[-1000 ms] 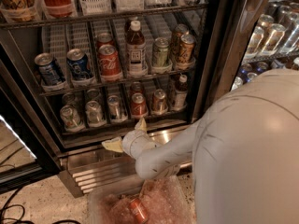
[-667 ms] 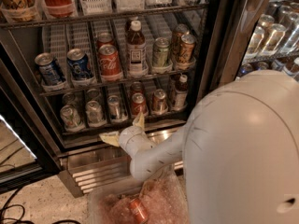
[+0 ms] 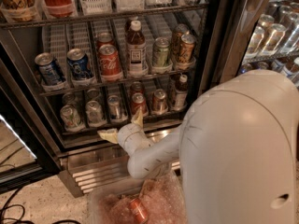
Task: Pick redbull can from bottom shelf of fridge
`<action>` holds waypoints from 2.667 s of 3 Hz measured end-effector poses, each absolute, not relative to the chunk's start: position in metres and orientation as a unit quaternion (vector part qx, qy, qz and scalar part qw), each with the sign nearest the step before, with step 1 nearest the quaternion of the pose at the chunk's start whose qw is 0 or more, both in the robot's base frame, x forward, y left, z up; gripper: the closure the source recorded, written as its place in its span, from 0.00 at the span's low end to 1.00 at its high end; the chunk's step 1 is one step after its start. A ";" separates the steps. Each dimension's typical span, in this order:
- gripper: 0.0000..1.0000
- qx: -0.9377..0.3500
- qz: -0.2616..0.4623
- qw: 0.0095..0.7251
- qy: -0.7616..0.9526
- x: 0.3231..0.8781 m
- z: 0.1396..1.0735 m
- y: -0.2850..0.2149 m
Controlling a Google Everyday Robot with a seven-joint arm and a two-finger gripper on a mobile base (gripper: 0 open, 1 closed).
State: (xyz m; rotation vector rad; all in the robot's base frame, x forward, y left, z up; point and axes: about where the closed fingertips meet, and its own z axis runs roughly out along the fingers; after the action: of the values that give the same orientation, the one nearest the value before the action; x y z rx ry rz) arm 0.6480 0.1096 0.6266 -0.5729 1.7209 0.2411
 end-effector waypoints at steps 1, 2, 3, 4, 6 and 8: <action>0.00 -0.258 0.116 0.616 0.735 0.656 0.626 0.117; 0.00 -0.266 0.158 0.629 0.714 0.668 0.625 0.124; 0.00 -0.277 0.176 0.633 0.701 0.673 0.622 0.129; 0.00 -0.305 0.191 0.622 0.695 0.673 0.612 0.135; 0.00 -0.346 0.213 0.600 0.689 0.678 0.595 0.147; 0.00 -0.367 0.221 0.603 0.673 0.696 0.598 0.165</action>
Offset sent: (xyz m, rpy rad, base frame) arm 0.0252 0.0174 0.0006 0.1411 -0.0679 0.1630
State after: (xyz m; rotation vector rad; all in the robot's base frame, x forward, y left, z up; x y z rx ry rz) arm 0.6957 0.1647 0.5976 -0.8490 1.5589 0.5106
